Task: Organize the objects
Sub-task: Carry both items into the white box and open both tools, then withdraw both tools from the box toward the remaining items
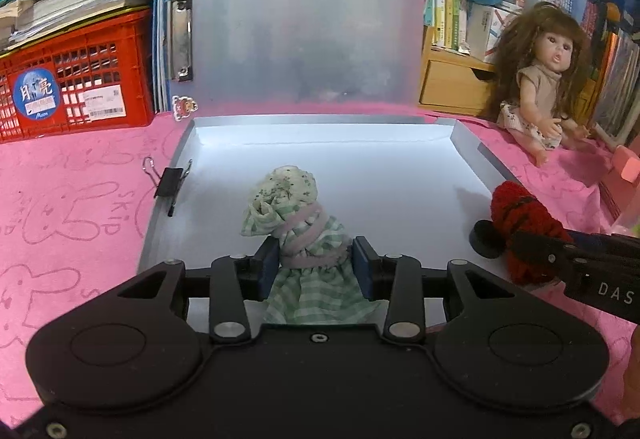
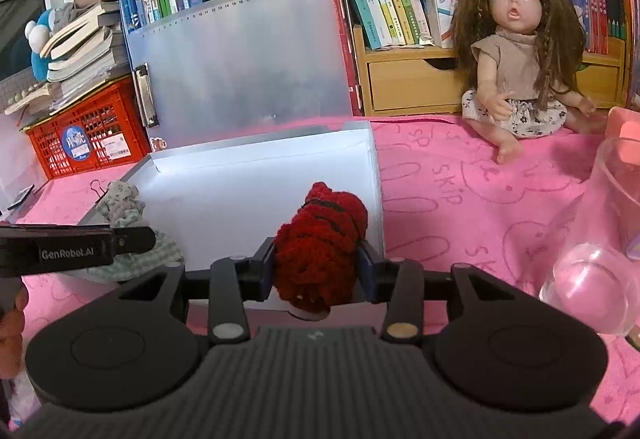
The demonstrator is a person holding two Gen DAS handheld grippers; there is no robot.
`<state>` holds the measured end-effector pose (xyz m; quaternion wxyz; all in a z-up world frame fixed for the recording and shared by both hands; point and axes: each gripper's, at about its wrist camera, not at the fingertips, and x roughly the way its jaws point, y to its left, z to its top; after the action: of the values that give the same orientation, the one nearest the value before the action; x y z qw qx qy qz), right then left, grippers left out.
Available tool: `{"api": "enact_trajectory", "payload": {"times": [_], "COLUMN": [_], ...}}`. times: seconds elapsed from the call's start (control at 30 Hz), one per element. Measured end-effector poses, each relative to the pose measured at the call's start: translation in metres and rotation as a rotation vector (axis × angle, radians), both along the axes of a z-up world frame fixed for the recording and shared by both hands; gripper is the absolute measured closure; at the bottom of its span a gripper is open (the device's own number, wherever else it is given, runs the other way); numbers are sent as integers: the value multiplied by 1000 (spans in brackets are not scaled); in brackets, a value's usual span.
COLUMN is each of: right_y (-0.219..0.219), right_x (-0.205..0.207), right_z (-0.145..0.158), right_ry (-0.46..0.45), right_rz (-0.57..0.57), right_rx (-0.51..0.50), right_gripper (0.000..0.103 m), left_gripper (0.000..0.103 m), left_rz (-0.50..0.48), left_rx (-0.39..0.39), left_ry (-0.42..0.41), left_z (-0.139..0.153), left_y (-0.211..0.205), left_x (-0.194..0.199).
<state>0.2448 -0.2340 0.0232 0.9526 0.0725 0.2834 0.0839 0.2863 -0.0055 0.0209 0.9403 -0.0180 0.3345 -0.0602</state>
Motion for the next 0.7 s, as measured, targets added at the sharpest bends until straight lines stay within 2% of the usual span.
{"api": "enact_trajectory", "payload": {"times": [0.1,0.17,0.33,0.7], "right_y": [-1,-2,-3,-9], "right_x": [-1,-2,-6,-44], "right_z": [1,2,10,29], "right_ry": [-1,-13,-42,-91], "right_rz": [1,-4,4,58], "right_rx": [6,8,28,53], "right_gripper": [50,36,26,18], "left_gripper": [53,47,30,21], "left_rz": [-11,-18,-29,-126], "left_rx": [10,10,19,-3], "left_ry": [-16,-32,-84,-171], "left_z": [2,5,19,49], "left_y": [-3,-3,-3,-7], "left_x": [-3,-6,-17,-68]}}
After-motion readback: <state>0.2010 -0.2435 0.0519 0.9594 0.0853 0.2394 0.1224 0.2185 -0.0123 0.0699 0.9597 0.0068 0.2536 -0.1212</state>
